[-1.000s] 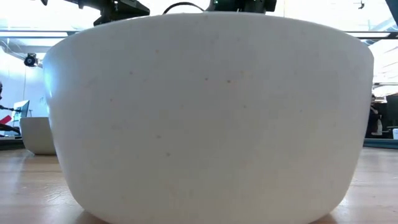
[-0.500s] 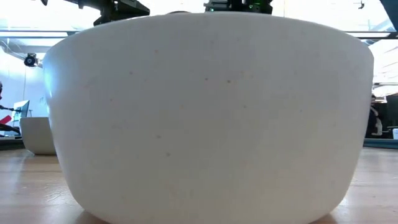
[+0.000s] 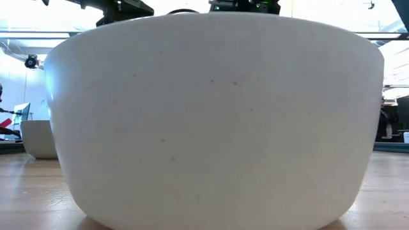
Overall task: Nest bowls inside each other
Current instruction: Stack the white bowl on the other white bowl, then stack the gray bowl on the white bowl
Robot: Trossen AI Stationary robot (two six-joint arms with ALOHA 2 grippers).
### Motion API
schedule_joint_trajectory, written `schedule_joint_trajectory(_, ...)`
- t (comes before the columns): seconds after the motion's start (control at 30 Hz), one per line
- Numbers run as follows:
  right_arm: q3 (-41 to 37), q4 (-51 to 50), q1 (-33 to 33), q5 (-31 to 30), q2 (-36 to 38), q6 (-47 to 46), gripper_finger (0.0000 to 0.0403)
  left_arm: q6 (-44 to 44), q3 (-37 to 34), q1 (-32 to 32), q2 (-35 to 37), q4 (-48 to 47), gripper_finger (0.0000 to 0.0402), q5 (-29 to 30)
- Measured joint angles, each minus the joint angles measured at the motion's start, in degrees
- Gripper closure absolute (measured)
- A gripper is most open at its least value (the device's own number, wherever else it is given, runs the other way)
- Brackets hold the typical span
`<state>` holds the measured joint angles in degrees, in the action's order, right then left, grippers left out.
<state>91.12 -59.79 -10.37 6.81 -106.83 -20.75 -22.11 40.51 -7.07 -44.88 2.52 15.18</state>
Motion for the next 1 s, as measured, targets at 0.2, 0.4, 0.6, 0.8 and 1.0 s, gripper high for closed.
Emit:
schedule_joint_trajectory(0.2, -0.9, 0.6, 0.3, 0.0, 0.0, 0.0, 0.0392, 0.0, 0.0, 0.0, 0.0, 0.0, 0.0402, 0.0)
schedule_joint_trajectory(0.4, -2.1, 0.9, 0.3, 0.1, 0.0, -0.5, 0.0359, 0.0, 0.0, 0.0, 0.0, 0.0, 0.0402, 0.0)
schedule_joint_trajectory(0.6, -2.4, 2.6, 0.3, 0.0, 0.2, -1.7, 0.0314, 0.0, 0.0, 0.0, 0.0, 0.0, 0.0402, 0.0)
schedule_joint_trajectory(0.8, -1.3, 2.7, 0.4, 0.1, 0.3, -1.7, 0.0283, 0.0, 0.0, 0.0, 0.0, 0.0, 0.0402, 0.0)
schedule_joint_trajectory(1.0, -0.1, 2.7, 0.3, 0.0, 0.5, -1.8, 0.0271, 0.0, 0.0, 0.0, 0.0, 0.0, 0.0402, -0.2)
